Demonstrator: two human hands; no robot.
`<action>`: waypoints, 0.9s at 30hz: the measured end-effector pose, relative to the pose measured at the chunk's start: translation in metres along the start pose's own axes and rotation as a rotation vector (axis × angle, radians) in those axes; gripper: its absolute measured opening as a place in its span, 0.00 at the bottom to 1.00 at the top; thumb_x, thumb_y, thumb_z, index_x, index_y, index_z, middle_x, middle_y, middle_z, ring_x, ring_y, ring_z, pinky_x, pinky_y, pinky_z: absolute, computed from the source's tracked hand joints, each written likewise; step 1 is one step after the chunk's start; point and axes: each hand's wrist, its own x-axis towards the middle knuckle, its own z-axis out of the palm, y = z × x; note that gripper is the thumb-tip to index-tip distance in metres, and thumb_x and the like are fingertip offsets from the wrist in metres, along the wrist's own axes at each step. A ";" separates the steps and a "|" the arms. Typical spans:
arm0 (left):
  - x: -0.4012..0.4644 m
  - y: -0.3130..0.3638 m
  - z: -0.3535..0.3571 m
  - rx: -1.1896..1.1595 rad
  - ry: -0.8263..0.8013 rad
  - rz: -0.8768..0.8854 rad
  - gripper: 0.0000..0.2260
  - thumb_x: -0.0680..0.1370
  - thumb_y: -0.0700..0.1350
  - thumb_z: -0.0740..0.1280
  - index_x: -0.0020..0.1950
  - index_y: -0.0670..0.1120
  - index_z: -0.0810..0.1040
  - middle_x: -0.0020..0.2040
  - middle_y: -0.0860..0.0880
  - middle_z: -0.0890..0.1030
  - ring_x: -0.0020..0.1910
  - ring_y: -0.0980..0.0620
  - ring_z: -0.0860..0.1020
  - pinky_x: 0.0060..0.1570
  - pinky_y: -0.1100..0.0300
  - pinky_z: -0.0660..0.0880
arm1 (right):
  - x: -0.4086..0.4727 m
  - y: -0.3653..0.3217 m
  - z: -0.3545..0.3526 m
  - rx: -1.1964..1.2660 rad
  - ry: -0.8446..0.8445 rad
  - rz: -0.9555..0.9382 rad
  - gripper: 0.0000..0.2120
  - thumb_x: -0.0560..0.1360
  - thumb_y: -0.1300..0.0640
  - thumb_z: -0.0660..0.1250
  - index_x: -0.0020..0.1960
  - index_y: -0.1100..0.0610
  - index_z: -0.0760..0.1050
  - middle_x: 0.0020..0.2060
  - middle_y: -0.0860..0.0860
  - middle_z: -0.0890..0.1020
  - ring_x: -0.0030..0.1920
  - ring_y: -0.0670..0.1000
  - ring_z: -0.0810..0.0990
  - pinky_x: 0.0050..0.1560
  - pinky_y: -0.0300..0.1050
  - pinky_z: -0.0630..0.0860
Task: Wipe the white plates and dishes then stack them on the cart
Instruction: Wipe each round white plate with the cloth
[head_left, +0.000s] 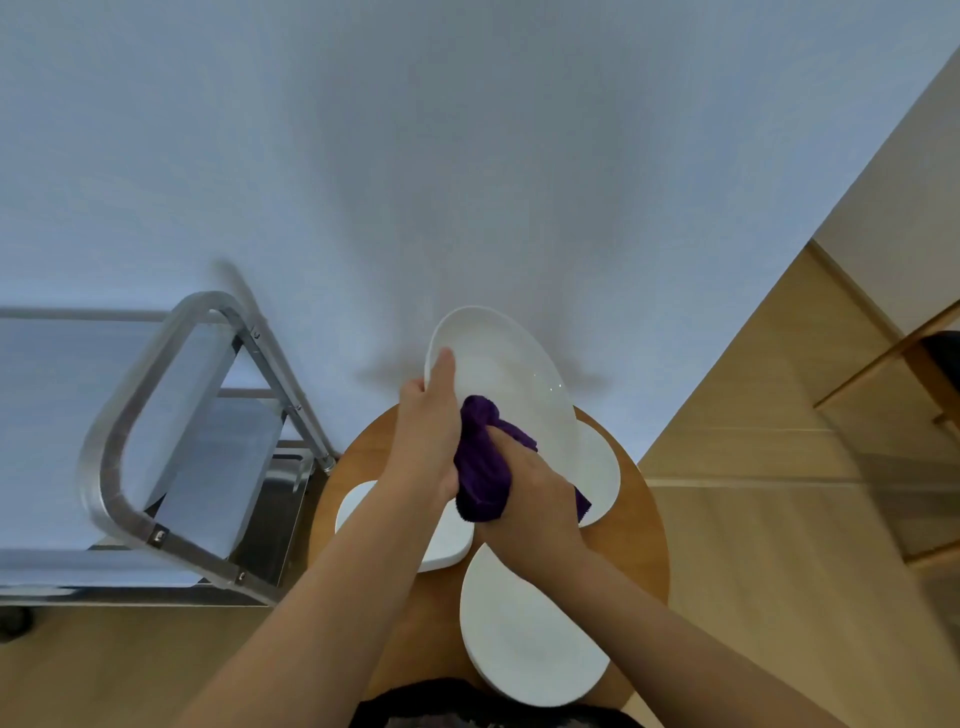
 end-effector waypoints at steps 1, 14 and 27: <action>0.000 0.004 0.000 0.010 -0.055 -0.001 0.22 0.75 0.65 0.59 0.59 0.50 0.69 0.52 0.46 0.79 0.49 0.47 0.80 0.44 0.52 0.80 | 0.004 0.000 -0.004 0.075 0.020 0.068 0.17 0.71 0.61 0.72 0.58 0.53 0.74 0.42 0.46 0.81 0.40 0.43 0.78 0.43 0.34 0.76; 0.021 -0.049 -0.050 -0.671 -0.361 -0.169 0.23 0.69 0.63 0.65 0.56 0.49 0.83 0.58 0.43 0.81 0.54 0.42 0.81 0.46 0.46 0.80 | 0.021 0.012 -0.051 1.544 -0.108 0.598 0.24 0.61 0.63 0.74 0.56 0.56 0.77 0.45 0.53 0.85 0.44 0.54 0.85 0.37 0.47 0.80; 0.016 0.006 -0.082 -0.165 -0.175 0.260 0.22 0.64 0.49 0.73 0.55 0.43 0.79 0.47 0.45 0.85 0.45 0.46 0.83 0.38 0.53 0.80 | 0.013 0.049 -0.057 0.593 0.054 0.598 0.39 0.63 0.25 0.61 0.59 0.55 0.73 0.43 0.52 0.81 0.45 0.53 0.80 0.47 0.50 0.78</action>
